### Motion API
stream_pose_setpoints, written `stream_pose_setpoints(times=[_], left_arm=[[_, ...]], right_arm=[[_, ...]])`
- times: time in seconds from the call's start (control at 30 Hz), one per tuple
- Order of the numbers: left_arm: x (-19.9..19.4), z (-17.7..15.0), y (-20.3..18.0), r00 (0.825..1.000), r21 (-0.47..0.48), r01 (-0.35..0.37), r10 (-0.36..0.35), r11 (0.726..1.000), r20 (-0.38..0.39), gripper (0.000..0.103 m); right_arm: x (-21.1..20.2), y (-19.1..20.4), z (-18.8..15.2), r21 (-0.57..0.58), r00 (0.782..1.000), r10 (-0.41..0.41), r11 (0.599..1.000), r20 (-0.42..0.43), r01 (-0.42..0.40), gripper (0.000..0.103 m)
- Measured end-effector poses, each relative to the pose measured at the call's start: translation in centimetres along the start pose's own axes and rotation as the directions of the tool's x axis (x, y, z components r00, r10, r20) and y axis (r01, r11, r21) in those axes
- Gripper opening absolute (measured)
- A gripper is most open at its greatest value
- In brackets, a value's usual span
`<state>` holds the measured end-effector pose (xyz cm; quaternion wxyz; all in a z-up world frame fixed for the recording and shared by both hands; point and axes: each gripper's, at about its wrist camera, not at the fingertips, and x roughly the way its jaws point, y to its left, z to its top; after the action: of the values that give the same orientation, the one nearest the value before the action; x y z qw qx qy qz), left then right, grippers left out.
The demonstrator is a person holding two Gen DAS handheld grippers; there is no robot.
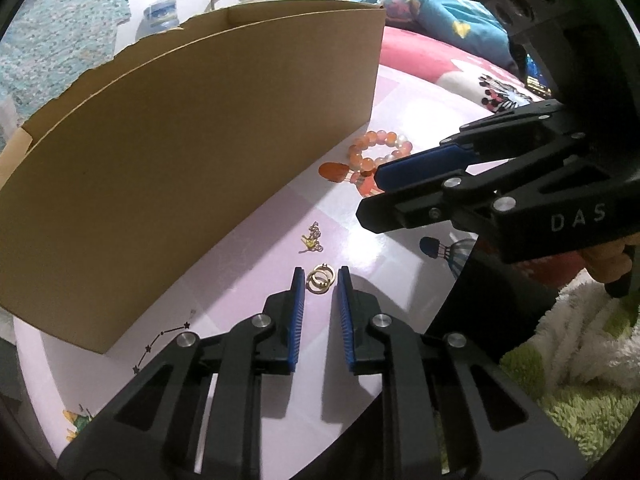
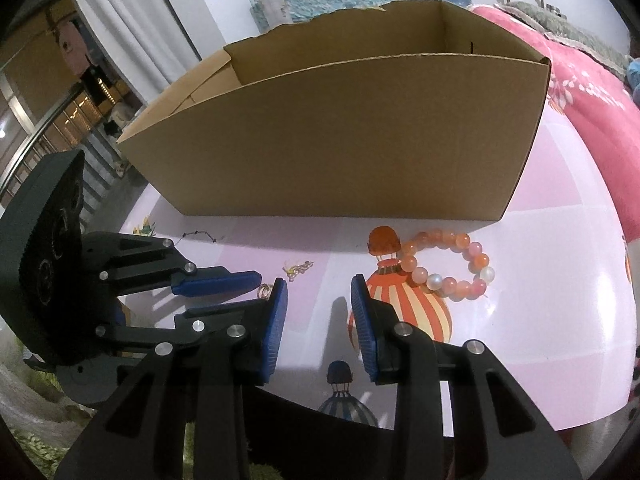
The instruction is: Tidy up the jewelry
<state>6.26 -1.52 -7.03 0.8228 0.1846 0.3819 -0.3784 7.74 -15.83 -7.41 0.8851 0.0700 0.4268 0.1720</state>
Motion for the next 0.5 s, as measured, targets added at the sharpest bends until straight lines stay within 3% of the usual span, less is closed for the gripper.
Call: stream_pose_setpoints(times=[0.1,0.5], left_arm=[[0.13,0.13,0.01,1.0,0.002,0.006,-0.006,1.0,0.005,0.011],[-0.65,-0.34,0.14,1.0,-0.017,0.01,-0.009,1.0,0.027,0.011]], right_arm=[[0.1,-0.02,-0.02,0.002,1.0,-0.003,1.0,-0.003,0.003,0.033],[-0.17,0.02,-0.11,0.001,1.0,-0.01,1.0,-0.001,0.01,0.033]])
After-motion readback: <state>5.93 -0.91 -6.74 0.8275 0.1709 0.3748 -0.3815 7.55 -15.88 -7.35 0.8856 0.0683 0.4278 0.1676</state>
